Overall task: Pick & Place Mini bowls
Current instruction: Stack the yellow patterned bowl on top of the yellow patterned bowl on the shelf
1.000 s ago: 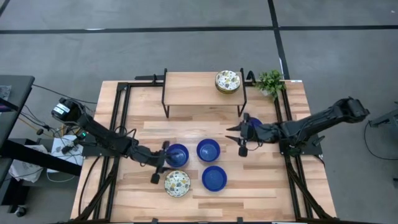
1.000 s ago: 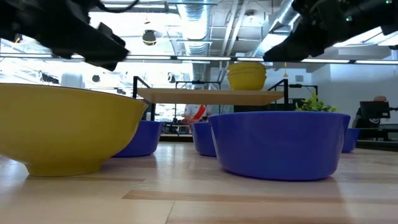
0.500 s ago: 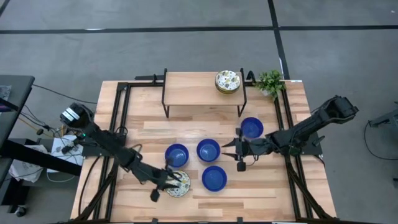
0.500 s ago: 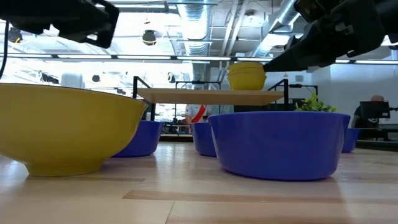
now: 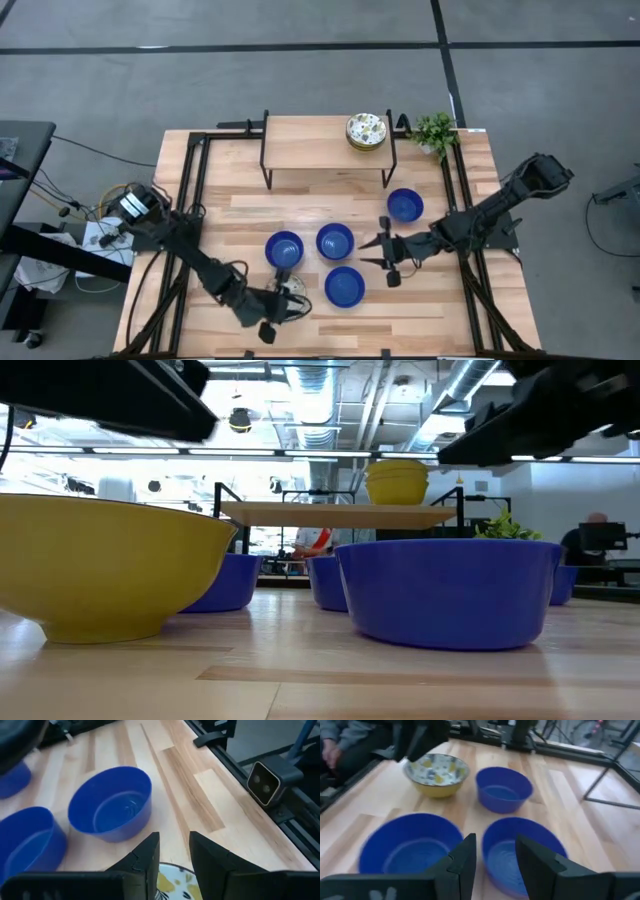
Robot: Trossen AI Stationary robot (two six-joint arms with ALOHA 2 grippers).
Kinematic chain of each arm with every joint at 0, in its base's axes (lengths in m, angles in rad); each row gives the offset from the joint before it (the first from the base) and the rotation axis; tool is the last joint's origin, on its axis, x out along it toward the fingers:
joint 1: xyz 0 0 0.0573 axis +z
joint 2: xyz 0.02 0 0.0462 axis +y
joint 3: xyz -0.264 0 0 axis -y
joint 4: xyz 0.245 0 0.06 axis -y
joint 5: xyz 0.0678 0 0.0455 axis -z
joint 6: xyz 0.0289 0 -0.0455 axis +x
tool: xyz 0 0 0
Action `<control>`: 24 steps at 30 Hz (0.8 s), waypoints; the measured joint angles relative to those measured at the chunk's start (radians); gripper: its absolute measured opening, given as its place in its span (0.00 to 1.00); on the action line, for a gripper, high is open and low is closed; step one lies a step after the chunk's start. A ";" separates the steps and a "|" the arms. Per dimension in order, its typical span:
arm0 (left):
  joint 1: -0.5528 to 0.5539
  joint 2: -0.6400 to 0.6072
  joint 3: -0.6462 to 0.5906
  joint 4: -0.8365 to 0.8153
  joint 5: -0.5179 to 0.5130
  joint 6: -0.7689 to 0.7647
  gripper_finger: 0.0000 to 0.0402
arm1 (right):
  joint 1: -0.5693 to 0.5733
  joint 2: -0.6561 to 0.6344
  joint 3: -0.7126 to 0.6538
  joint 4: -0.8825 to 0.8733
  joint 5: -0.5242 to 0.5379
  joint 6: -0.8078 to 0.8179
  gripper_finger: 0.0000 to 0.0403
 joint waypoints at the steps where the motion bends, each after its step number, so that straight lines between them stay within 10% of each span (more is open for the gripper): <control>1: -0.019 0.001 0.004 -0.009 -0.035 -0.001 0.26 | 0.011 0.000 0.000 -0.006 0.000 0.000 0.31; 8: -0.153 0.020 0.005 -0.008 -0.264 -0.196 0.26 | 0.061 0.000 0.000 -0.013 0.000 -0.006 0.31; 24: -0.121 0.156 0.042 -0.005 -0.287 -0.261 0.26 | 0.073 0.000 0.000 -0.047 0.000 -0.054 0.31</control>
